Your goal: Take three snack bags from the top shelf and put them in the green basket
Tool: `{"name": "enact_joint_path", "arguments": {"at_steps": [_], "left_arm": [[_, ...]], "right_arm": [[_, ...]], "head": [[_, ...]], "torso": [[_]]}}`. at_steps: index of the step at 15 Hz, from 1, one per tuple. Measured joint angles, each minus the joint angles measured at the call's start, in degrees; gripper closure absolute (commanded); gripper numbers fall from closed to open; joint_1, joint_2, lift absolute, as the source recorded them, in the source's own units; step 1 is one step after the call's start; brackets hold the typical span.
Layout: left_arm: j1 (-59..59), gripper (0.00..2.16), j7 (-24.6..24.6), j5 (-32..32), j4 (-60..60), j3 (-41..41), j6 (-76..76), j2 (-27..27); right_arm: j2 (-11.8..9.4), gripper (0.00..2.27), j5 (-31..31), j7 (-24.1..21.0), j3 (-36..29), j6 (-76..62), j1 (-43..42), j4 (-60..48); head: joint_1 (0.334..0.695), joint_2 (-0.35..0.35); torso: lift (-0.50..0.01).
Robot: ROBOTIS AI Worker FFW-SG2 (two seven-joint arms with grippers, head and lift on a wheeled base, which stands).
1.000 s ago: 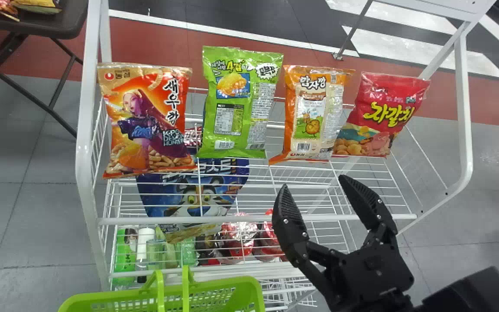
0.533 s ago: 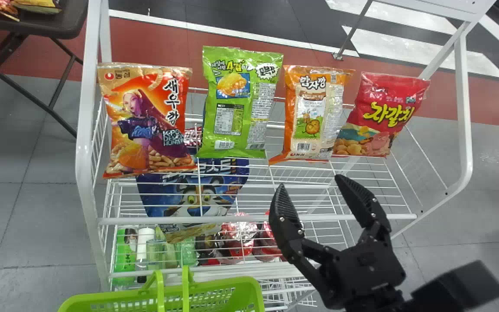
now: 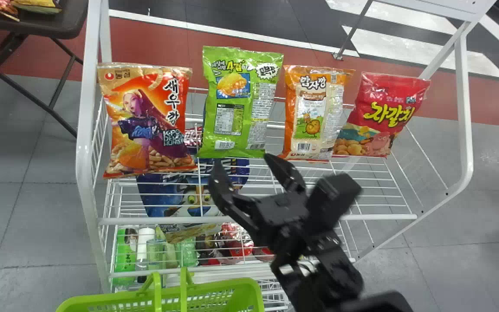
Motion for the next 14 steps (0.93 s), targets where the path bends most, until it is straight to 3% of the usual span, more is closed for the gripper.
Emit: {"name": "enact_joint_path", "arguments": {"at_steps": [7,11,13,14], "left_arm": [[-0.50,1.36,-0.49,0.10,-0.07,-0.07,-0.01,0.05],[-0.51,1.36,-1.12,0.26,0.38,0.00,-0.26,0.06],[-0.53,1.36,-1.45,0.26,0.61,0.03,-0.57,0.06],[-0.59,1.36,-1.93,0.27,0.84,0.07,-0.82,0.05]], "right_arm": [[0.00,0.09,1.84,-4.24,9.91,11.21,-16.98,8.89],[0.00,0.12,-0.68,-1.08,10.57,12.08,-23.84,15.68],[0.00,0.52,-2.22,2.71,10.34,12.97,-26.02,18.12],[0.00,1.28,-2.64,4.34,10.18,13.49,-26.67,18.91]], "head": [[0.695,-0.147],[0.695,-0.099],[0.695,-0.066],[0.695,-0.057]], "torso": [[-0.044],[-0.044],[-0.044],[-0.044]]}}
